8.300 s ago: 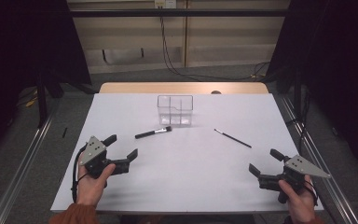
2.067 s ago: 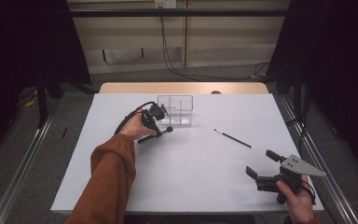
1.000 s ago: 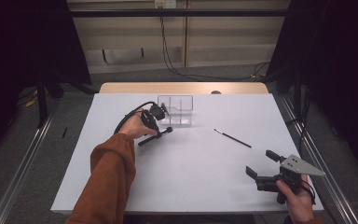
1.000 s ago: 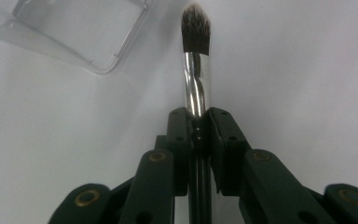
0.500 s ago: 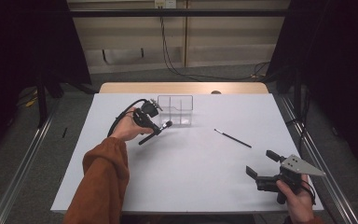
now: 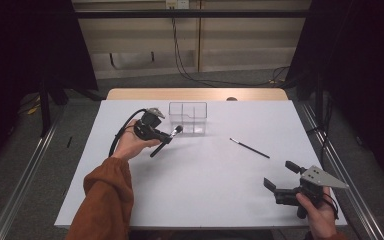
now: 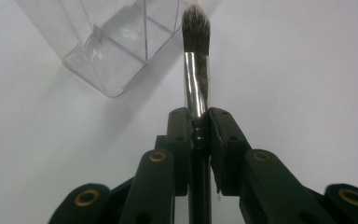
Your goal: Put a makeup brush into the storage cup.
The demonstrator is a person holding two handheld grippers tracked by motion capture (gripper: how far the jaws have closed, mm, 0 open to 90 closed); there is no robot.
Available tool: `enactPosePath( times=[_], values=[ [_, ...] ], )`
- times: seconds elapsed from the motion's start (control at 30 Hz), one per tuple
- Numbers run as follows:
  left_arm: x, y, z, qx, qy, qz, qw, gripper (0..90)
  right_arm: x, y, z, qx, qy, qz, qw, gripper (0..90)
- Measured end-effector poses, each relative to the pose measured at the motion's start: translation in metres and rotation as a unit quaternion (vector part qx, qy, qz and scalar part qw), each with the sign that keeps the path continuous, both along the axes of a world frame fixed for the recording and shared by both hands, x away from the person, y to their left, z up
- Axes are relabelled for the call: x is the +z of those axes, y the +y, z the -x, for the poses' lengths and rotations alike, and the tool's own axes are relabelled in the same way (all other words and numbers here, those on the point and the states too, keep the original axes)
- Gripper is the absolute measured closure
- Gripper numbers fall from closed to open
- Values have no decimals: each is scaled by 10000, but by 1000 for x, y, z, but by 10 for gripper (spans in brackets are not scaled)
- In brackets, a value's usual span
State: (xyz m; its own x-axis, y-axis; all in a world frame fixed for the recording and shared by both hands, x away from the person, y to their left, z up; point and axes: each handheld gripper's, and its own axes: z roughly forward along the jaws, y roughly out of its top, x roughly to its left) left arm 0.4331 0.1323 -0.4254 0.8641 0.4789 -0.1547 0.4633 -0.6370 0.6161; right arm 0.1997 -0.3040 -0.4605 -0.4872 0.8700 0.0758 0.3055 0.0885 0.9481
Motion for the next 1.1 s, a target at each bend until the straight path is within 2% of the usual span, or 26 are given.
enactPosePath(
  times=[0.03, 0.1, 0.2, 0.27, 0.53, 0.63, 0.67, 0.8, 0.9, 1.1],
  values=[
    [1, 3, 2, 39, -30, 100, 9999, 791, 0, 0, 0, -5, -6, -5, 10000, 0],
    [1, 4, 2, 54, -57, 126, 9999, 791, 0, 0, 0, 4, -11, 15, 10000, 0],
    [2, 6, 4, 142, -85, 306, 9994, 790, 0, 0, 0, -2, -18, 0, 10000, 0],
    [3, 6, 5, 189, -100, 448, 9988, 791, 0, 0, 0, -5, -12, -6, 10000, 0],
    [7, 4, 12, 293, -342, 787, 9959, 790, 0, 0, 0, 2, -16, 12, 10000, 0],
    [8, 3, 14, 418, -492, 954, 9933, 791, 0, 0, 0, 0, -19, 6, 10000, 0],
    [9, 3, 15, 445, -562, 938, 9930, 790, 0, 0, 0, 3, -17, 8, 10000, 0],
    [11, 4, 16, 596, -640, 1094, 9901, 790, 0, 0, 0, -1, -19, 6, 10000, 0],
    [12, 6, 18, 694, -691, 1263, 9871, 790, 0, 0, 0, 3, -24, 9, 10000, 0],
    [10, 7, 22, 772, -958, 1513, 9808, 790, 0, 0, 0, 12, -17, 6, 10000, 0]
  ],
)
